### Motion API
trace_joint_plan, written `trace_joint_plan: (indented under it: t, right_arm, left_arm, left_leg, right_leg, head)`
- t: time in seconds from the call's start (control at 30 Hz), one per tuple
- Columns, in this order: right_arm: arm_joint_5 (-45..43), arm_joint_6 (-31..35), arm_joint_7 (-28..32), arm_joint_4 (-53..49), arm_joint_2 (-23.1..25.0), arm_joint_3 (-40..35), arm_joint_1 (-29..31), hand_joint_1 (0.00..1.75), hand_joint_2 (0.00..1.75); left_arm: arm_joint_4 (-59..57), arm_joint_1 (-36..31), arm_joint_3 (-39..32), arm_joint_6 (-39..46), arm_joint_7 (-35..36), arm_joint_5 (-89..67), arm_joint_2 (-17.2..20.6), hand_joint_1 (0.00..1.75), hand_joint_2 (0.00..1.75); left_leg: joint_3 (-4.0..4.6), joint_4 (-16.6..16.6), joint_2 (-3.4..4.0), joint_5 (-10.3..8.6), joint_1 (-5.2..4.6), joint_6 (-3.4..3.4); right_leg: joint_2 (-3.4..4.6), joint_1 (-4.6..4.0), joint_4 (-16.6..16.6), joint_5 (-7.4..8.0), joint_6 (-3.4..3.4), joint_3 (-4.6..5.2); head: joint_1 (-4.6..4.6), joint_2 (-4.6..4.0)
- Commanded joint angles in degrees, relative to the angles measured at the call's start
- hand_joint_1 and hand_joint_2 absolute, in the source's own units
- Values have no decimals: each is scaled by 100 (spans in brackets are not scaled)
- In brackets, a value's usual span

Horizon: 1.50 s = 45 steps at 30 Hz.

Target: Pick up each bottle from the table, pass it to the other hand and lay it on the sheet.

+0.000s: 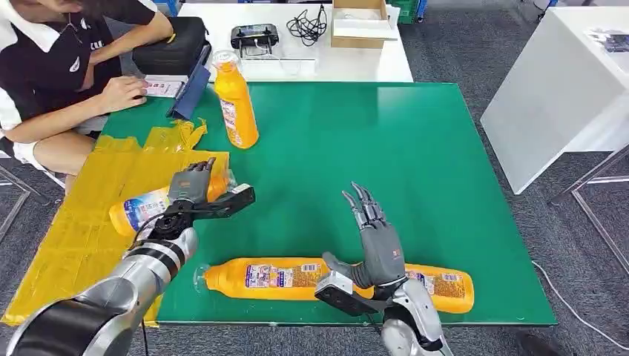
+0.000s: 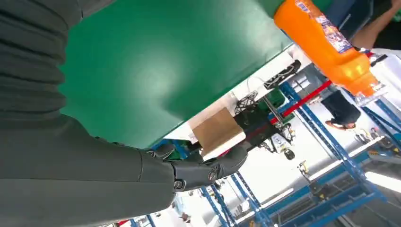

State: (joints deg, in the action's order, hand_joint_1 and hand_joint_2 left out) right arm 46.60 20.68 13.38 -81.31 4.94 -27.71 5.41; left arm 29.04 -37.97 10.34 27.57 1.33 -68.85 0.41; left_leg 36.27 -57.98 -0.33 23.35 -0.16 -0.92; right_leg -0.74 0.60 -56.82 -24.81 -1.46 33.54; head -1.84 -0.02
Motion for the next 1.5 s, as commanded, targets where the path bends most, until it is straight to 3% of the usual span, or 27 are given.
trace_joint_plan:
  t: [0.03,0.07,0.13,0.2,0.33,0.5,0.77,1.33,1.5]
  right_arm:
    - [-43,78,-14,476,-23,-79,153,0,175]
    - [-70,60,-27,571,2,-133,189,0,175]
    - [-76,-18,-26,844,45,-326,330,0,175]
    - [-129,-106,15,1229,157,-585,517,0,175]
    - [-191,-228,50,1594,275,-997,680,0,175]
    - [-220,-207,51,1577,245,-1036,681,0,175]
    - [-887,-735,290,1851,333,-1327,867,0,175]
    - [-994,-715,269,1952,346,-1462,932,0,175]
    - [-978,-625,222,1793,274,-1474,833,0,175]
  left_arm:
    - [1129,423,-725,447,-1163,1138,-309,0,175]
    - [1680,666,-777,417,-1866,1882,-401,0,175]
    - [2667,1077,-669,57,-2278,2781,-495,0,175]
    - [3682,1435,-389,-418,-2384,3623,-536,0,175]
    - [4602,1770,9,-878,-2542,4536,-528,0,175]
    - [4565,1771,49,-860,-2525,4601,-481,0,175]
    - [4537,1809,308,-822,-2647,4945,-476,0,175]
    - [4173,1800,368,-718,-2643,4983,-536,0,175]
    - [4202,1867,434,152,-2624,4122,-546,0,175]
  left_leg:
    - [-20,2,6,9,4,5]
    - [-10,5,4,3,0,3]
    - [-17,4,10,7,2,5]
    - [-19,1,19,11,4,6]
    - [-13,0,20,10,5,6]
    - [-22,4,13,10,4,7]
    - [-10,5,8,5,4,4]
    - [-25,8,7,7,2,5]
    - [-27,9,5,7,5,7]
  right_leg:
    - [8,-4,8,-5,3,-23]
    - [6,0,7,-1,1,-11]
    - [11,-2,8,-3,3,-18]
    - [17,-4,8,-4,4,-19]
    - [22,-6,7,-1,4,-10]
    - [13,-5,8,-6,5,-20]
    - [9,-3,7,-2,3,-10]
    - [8,-2,11,-5,3,-25]
    - [6,-5,13,-5,5,-28]
  head:
    - [0,0]
    - [0,0]
    - [0,0]
    - [0,0]
    - [0,0]
    - [0,0]
    - [0,0]
    - [0,0]
    - [0,0]
